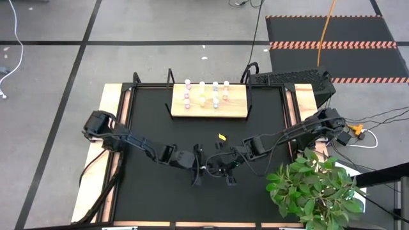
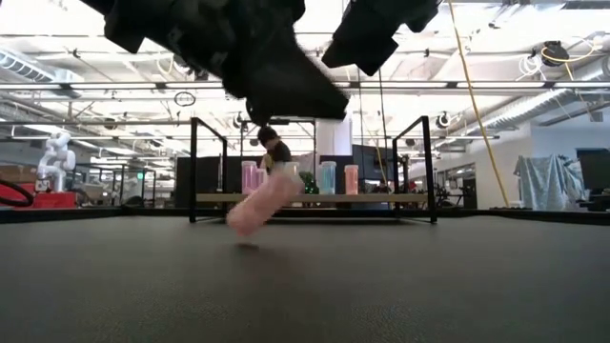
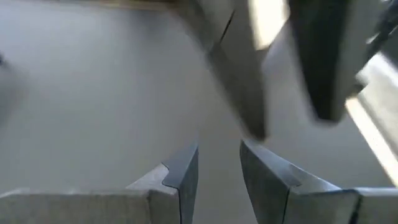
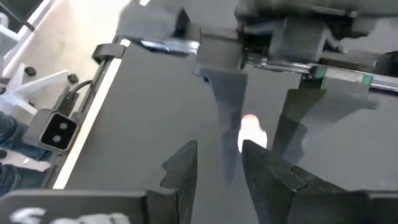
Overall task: Pick and place medicine bottles onto shelf by color
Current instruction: Put the orange pill bottle on the shelf aligned with the other orange pill bottles
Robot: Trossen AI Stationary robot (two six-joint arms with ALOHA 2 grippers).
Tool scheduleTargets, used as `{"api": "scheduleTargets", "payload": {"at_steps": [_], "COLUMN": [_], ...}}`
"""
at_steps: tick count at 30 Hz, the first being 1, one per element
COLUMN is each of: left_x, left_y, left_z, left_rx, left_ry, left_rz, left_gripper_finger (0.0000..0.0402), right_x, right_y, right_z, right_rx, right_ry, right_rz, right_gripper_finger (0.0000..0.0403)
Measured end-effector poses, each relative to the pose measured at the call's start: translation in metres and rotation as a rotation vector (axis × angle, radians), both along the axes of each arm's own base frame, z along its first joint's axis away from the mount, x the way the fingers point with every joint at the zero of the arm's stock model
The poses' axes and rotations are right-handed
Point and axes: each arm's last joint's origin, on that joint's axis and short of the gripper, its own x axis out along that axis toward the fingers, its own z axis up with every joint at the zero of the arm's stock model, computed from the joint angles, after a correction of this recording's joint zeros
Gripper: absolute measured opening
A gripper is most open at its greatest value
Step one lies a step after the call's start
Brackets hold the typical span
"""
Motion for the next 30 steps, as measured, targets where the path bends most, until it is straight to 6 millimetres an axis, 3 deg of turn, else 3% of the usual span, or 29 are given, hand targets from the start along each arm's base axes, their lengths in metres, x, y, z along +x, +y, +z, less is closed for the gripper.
{"api": "scheduleTargets", "payload": {"at_steps": [8,13,17,24,30], "left_x": [-0.005,-0.017,-0.022,-0.017,-0.013], "left_y": [0.006,0.013,0.022,0.020,0.015], "left_z": [-0.006,-0.021,-0.028,-0.035,-0.057], "left_rx": [0.074,0.039,-0.003,0.003,-0.020], "left_ry": [0.098,0.309,0.417,0.398,0.438], "left_rz": [-0.017,0.070,0.133,0.098,0.091], "left_gripper_finger": [0.0120,0.0129,0.0177,0.0280,0.0300], "right_x": [0.002,0.002,0.002,0.002,0.001], "right_y": [-0.003,-0.004,-0.004,-0.004,-0.004], "right_z": [0.002,0.002,0.002,0.002,0.001], "right_rx": [0.014,0.045,0.047,0.047,0.042], "right_ry": [-0.013,-0.001,0.000,0.000,0.016], "right_rz": [-0.020,-0.051,-0.052,-0.052,-0.053], "right_gripper_finger": [0.0122,0.0122,0.0122,0.0122,0.0122]}}
